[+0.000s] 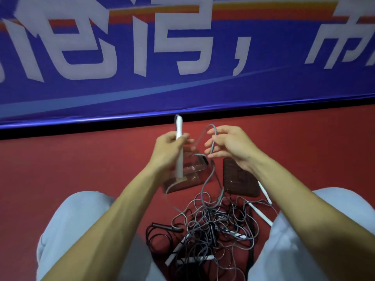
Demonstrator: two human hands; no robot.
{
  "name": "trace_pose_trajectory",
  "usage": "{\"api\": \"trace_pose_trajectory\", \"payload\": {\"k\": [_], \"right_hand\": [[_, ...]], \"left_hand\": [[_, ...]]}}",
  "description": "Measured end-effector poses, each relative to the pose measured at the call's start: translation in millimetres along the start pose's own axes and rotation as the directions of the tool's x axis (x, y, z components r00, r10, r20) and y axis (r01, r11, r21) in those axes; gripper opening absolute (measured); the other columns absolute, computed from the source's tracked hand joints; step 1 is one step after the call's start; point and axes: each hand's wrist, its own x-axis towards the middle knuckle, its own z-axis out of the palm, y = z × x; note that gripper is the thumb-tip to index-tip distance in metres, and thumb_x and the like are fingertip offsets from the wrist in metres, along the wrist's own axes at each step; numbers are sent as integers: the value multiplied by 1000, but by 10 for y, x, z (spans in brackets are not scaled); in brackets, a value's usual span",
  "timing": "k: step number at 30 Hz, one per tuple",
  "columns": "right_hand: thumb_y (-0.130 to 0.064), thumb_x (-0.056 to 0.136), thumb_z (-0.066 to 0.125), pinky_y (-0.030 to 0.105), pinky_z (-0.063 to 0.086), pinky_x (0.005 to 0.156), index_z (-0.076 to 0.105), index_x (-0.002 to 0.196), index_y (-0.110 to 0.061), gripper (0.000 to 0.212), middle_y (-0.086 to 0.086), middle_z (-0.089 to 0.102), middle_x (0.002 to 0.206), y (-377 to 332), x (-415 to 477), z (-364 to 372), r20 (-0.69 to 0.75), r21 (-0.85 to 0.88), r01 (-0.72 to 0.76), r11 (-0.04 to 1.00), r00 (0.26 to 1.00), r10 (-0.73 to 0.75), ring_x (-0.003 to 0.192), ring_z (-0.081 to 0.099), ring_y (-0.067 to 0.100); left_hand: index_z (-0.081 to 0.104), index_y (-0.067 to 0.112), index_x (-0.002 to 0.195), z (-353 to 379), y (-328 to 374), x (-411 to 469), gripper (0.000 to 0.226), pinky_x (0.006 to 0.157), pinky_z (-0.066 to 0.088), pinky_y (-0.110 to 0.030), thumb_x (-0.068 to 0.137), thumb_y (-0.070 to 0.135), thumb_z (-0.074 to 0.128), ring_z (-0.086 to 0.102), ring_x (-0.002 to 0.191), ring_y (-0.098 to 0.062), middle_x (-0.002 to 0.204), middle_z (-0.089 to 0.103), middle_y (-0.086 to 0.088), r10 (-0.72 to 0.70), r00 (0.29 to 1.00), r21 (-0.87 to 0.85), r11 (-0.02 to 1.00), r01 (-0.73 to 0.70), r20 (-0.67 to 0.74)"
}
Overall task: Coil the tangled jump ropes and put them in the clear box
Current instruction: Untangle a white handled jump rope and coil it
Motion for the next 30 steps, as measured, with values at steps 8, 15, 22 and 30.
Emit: {"api": "trace_pose_trajectory", "payload": {"k": [8, 15, 22, 30], "right_hand": [[7, 97, 36, 23, 49, 47, 51, 95, -5, 19, 9, 63, 65, -174, -31, -127, 37, 628, -9, 778, 999, -18, 56, 66, 19], [5, 97, 37, 17, 48, 49, 52, 88, -6, 21, 7, 65, 66, -198, -47, -188, 71, 785, -25, 619, 996, -51, 60, 67, 14], [-8, 99, 46, 25, 55, 55, 55, 89, -7, 14, 9, 65, 81, -68, 45, -211, -194, 355, 85, 931, 981, -16, 68, 65, 21], [17, 84, 49, 32, 54, 77, 64, 89, -17, 37, 0, 67, 84, 185, 2, 53, 310, -299, 149, 943, 949, -51, 81, 62, 16]], "left_hand": [[65, 7, 94, 223, -88, -182, 12, 59, 46, -14, 98, 13, 55, 62, 67, -2, 78, 71, 5, 29, 928, 226, 967, -120, 370], [64, 8, 92, 324, -177, -205, 9, 81, 46, -41, 96, 11, 56, 60, 86, -25, 89, 71, -6, 34, 903, 127, 987, -98, 428], [60, 4, 91, 241, -26, -173, 11, 80, 56, -42, 97, 12, 56, 71, 80, -25, 80, 69, -8, 124, 972, -65, 991, -113, 201], [57, 6, 88, -39, 410, -163, 13, 71, 60, -33, 98, 13, 53, 73, 80, -25, 74, 68, -3, 162, 987, -548, 826, -134, 2]]}}
